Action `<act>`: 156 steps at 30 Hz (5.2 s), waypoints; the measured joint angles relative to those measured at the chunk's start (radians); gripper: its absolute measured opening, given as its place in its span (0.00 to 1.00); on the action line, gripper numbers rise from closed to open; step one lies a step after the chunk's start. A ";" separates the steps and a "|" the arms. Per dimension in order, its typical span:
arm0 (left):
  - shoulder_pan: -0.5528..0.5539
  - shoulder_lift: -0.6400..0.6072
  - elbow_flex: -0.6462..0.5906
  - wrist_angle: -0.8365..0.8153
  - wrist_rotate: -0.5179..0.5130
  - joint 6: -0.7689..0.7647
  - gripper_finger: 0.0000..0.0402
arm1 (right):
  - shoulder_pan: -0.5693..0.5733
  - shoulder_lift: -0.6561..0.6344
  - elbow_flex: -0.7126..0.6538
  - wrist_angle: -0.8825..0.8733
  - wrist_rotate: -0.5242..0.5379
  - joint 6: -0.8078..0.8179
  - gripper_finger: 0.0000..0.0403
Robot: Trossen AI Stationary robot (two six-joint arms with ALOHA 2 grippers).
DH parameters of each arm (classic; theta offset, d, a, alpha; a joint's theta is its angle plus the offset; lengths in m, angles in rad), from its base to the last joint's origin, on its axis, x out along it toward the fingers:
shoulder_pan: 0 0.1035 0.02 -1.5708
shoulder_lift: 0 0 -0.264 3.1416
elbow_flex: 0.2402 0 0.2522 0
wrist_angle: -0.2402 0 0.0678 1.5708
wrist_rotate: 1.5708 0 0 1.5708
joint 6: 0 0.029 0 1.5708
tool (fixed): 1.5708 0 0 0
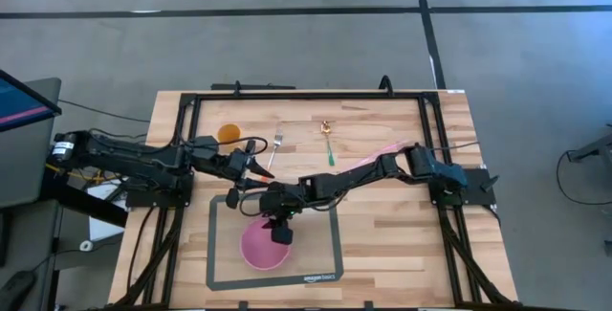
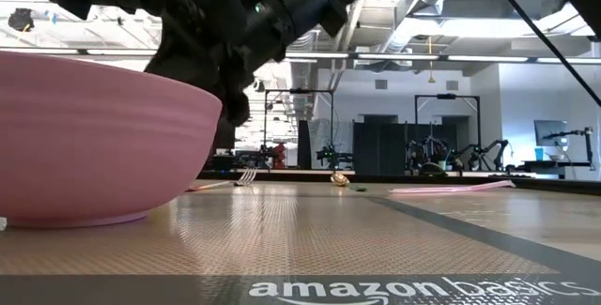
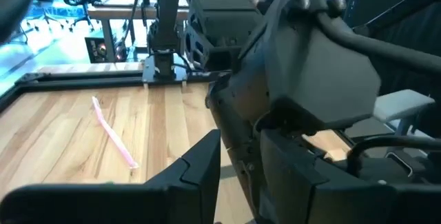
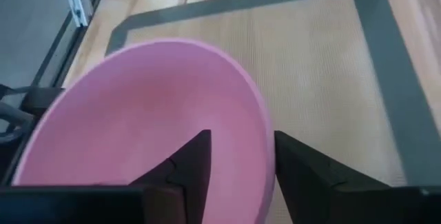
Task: Pick & Place Utensil
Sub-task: Put the orange fork into the pink bowl on the transparent mat
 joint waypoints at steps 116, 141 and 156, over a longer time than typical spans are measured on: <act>0.053 0.620 0.152 -0.236 -0.830 -0.456 0.26 | -0.322 -1.192 -0.961 -0.192 0.318 -0.009 0.29; 0.062 0.759 0.156 -0.221 -0.822 -0.605 0.26 | -0.322 -1.192 -0.961 -0.192 0.318 -0.009 0.29; 0.059 0.726 0.152 -0.236 -0.789 -0.624 0.02 | -0.322 -1.192 -0.961 -0.191 0.318 -0.009 0.29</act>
